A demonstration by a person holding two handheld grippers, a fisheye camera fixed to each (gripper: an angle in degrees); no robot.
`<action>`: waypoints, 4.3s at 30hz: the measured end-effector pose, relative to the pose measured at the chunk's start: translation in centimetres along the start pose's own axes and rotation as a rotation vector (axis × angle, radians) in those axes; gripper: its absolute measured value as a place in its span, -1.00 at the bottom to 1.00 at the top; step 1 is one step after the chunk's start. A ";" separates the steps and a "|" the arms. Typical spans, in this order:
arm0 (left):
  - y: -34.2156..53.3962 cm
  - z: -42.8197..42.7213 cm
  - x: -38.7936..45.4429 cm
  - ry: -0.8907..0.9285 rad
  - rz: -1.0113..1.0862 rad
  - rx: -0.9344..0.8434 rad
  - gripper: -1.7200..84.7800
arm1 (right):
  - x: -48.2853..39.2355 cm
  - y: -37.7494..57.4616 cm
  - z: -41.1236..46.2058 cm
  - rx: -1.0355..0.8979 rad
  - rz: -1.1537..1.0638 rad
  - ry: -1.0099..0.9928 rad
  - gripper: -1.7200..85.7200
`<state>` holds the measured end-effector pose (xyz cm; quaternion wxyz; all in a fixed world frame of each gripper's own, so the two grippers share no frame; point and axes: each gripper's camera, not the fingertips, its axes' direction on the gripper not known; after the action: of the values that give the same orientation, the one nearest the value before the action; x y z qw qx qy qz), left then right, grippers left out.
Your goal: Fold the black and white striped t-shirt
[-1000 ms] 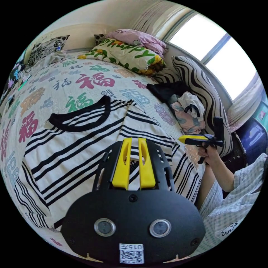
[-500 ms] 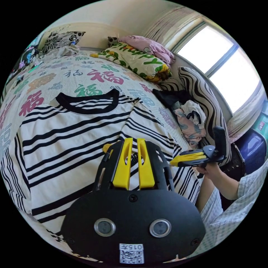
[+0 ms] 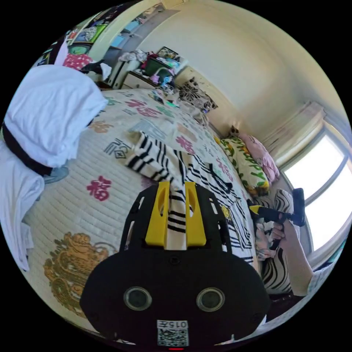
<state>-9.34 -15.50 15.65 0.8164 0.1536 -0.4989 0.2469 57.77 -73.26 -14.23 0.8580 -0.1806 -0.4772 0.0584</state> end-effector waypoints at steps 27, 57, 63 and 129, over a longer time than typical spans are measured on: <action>-2.8 -4.3 -8.1 0.150 0.134 -0.087 -0.81 | -15.2 -28.8 31.8 -0.404 -0.127 0.359 -0.82; 11.5 0.4 17.2 0.132 0.854 -0.476 -0.90 | 14.3 -0.7 1.3 -0.068 0.388 0.045 -0.88; 7.0 2.7 16.5 0.091 0.702 -0.332 -0.86 | 11.3 -4.7 -0.9 -0.057 0.102 -0.007 -0.97; -8.2 12.5 22.3 -0.010 0.640 -0.588 -0.77 | 9.6 19.2 -33.6 0.182 0.179 0.060 -0.82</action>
<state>-5.54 -22.96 41.18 0.7052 -0.2466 -0.5745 0.3343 92.58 -61.35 -29.73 0.8760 -0.1457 -0.4261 0.1726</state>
